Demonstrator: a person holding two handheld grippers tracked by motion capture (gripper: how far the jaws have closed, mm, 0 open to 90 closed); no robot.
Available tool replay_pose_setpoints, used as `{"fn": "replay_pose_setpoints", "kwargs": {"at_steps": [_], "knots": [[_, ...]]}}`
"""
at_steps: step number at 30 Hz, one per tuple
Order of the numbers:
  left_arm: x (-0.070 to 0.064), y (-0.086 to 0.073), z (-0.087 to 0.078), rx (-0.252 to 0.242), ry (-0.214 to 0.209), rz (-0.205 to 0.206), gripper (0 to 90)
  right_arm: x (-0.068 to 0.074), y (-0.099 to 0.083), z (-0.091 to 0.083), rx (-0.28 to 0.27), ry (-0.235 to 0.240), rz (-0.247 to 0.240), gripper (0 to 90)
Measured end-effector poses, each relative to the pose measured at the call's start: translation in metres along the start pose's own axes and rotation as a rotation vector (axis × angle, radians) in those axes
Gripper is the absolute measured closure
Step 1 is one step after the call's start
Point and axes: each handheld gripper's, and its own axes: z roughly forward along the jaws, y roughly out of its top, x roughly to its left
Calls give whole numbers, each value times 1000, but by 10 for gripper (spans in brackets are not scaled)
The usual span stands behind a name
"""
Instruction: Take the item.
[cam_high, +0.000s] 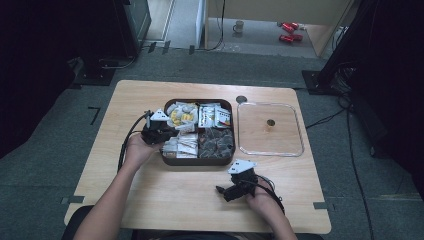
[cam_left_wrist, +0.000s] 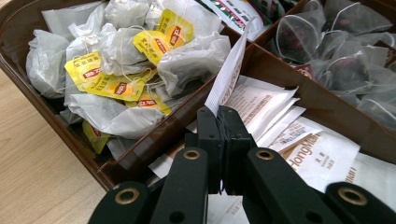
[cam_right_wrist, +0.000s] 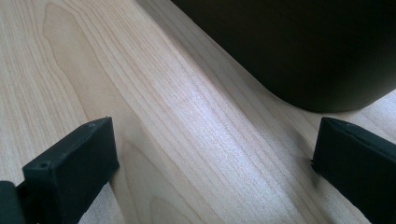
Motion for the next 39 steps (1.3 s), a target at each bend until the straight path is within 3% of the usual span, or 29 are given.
{"fn": "replay_pose_setpoints", "kwargs": {"at_steps": [22,39], "knots": [[2,2,-33,-59,-16,-27,900,0,0,0,0,0,-1,0],[17,-5,-61,-113,23,-77,900,0,0,0,0,0,-1,0]]}}
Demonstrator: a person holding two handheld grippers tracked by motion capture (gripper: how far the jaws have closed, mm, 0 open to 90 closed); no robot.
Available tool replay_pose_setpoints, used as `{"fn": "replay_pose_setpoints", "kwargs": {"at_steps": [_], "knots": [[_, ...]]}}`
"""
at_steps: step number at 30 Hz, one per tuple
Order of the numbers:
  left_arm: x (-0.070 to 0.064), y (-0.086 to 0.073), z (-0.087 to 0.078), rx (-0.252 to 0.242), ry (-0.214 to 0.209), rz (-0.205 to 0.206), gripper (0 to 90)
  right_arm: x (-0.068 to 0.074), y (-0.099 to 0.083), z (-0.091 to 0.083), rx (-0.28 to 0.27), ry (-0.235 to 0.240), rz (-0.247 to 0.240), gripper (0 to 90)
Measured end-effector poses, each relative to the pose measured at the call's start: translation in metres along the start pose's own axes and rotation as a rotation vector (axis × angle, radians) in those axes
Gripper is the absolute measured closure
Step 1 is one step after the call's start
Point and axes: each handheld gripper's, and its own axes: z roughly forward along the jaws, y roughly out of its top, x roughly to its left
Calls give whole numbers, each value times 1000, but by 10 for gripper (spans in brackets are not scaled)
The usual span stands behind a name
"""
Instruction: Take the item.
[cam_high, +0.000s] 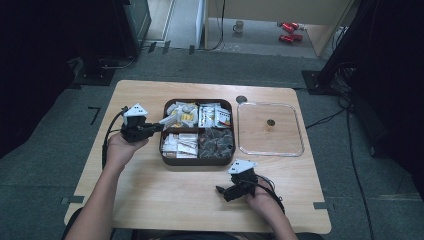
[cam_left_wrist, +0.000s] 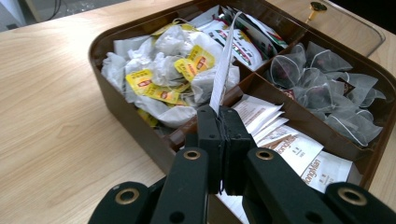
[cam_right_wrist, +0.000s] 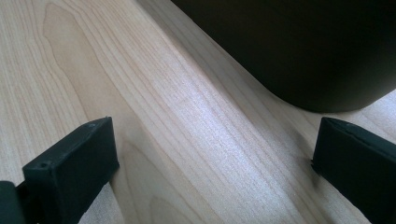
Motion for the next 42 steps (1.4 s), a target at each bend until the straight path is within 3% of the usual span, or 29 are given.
{"fn": "replay_pose_setpoints", "kwargs": {"at_steps": [13,18,29,35,42], "knots": [[18,-7,-17,-15,46,-47,900,0,0,0,0,0,1,0],[23,-10,-21,-8,68,-57,900,0,0,0,1,0,2,0],[40,-26,-23,10,98,-119,899,0,0,0,3,6,-3,0],[46,-35,-17,32,113,-142,898,-1,0,0,2,9,-8,0],[49,-44,-1,104,82,-156,898,-1,0,0,0,9,-10,0]]}}
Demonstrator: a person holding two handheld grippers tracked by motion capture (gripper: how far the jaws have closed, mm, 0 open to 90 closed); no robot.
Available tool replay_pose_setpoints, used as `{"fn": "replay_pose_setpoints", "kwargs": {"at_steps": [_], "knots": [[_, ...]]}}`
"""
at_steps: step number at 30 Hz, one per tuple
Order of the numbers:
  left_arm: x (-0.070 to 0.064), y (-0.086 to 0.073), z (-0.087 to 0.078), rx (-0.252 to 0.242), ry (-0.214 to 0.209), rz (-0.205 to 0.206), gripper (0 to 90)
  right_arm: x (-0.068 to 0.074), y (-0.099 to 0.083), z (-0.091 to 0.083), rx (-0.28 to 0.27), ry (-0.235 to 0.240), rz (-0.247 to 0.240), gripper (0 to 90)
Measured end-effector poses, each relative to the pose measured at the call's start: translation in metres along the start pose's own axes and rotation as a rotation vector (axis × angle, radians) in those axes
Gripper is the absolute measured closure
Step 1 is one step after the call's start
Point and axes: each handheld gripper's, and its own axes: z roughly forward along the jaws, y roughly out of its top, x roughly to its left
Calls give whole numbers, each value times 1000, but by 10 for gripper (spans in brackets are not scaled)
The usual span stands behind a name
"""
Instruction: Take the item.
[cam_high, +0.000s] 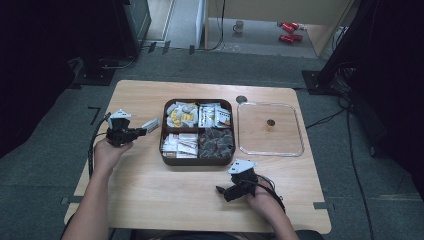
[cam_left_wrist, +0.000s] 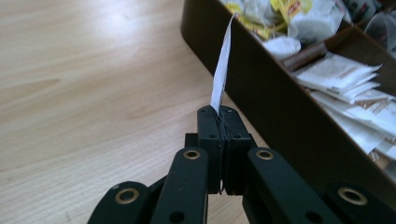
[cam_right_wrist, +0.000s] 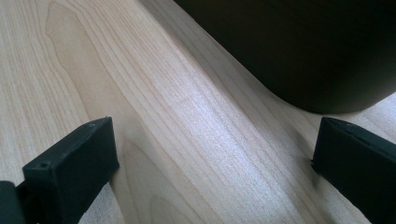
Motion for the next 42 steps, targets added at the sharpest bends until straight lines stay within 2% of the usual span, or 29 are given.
{"fn": "replay_pose_setpoints", "kwargs": {"at_steps": [5,11,19,29,33,42], "knots": [[-1,-4,6,19,0,13,898,0,0,0,0,0,0,0],[6,-10,12,39,5,-24,897,0,0,0,0,0,0,0],[9,-13,17,47,37,-25,885,0,0,0,0,0,0,0],[14,-16,21,55,90,-14,748,0,0,0,0,1,-1,0],[15,-17,21,49,117,-22,703,0,0,0,0,1,-1,0],[17,-17,16,31,118,-43,657,0,0,0,0,1,-1,0]]}}
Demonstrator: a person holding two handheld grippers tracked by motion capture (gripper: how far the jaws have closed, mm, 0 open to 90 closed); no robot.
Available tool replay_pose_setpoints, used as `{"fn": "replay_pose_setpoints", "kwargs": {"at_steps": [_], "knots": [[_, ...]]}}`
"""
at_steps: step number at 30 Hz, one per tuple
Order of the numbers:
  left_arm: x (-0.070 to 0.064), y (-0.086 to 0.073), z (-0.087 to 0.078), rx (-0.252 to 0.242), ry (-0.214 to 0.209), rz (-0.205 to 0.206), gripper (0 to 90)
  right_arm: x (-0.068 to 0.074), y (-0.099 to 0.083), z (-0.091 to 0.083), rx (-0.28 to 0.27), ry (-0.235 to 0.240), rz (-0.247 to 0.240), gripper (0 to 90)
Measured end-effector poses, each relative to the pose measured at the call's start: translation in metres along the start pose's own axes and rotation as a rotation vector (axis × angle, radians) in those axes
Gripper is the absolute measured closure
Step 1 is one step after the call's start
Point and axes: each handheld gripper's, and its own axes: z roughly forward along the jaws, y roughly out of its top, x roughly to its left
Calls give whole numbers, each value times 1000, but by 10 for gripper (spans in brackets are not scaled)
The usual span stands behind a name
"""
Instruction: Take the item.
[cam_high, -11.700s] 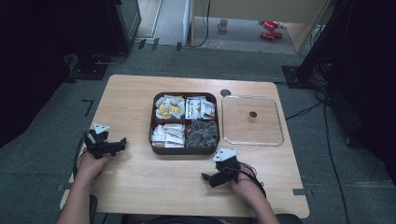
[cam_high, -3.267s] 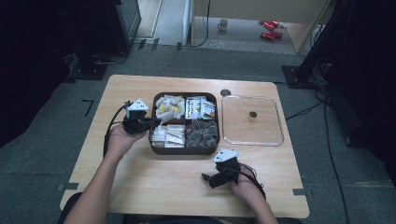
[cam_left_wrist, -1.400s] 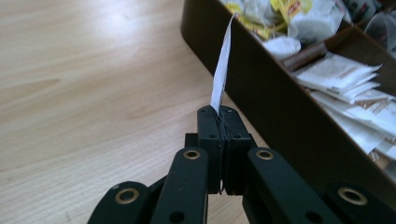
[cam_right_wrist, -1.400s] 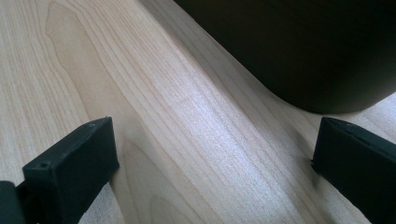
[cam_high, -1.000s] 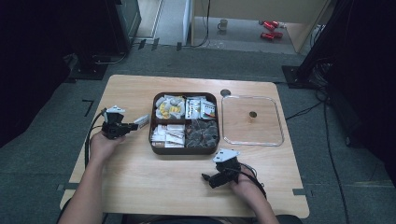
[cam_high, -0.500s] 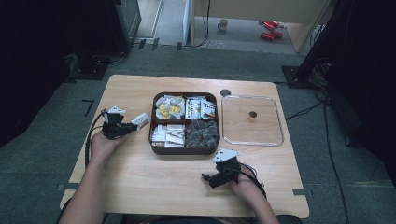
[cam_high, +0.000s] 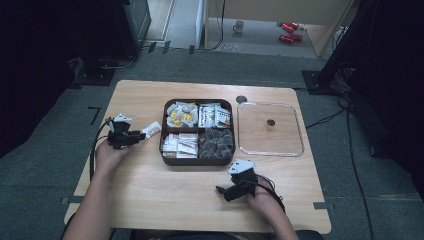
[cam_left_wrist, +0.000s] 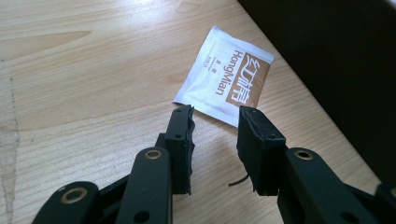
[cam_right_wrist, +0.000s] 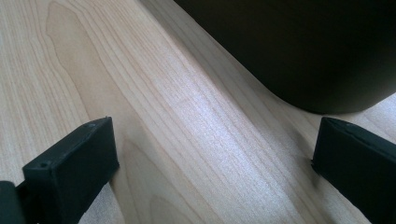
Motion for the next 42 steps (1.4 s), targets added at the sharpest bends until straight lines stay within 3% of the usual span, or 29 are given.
{"fn": "replay_pose_setpoints", "kwargs": {"at_steps": [12,20,23,27,34,42], "knots": [[-4,-2,-16,-39,-5,-7,611,0,0,0,0,0,0,0],[-10,-6,-23,-75,0,26,561,0,0,0,0,0,0,0],[-12,-8,-24,-55,-2,26,541,0,0,0,1,-1,0,0],[-14,-15,-30,-65,-5,39,523,0,0,0,1,-1,1,0],[-11,-25,-41,-89,-6,11,471,0,0,0,1,-1,2,0],[-6,-38,-50,-87,11,38,437,0,0,0,1,-1,2,0]]}}
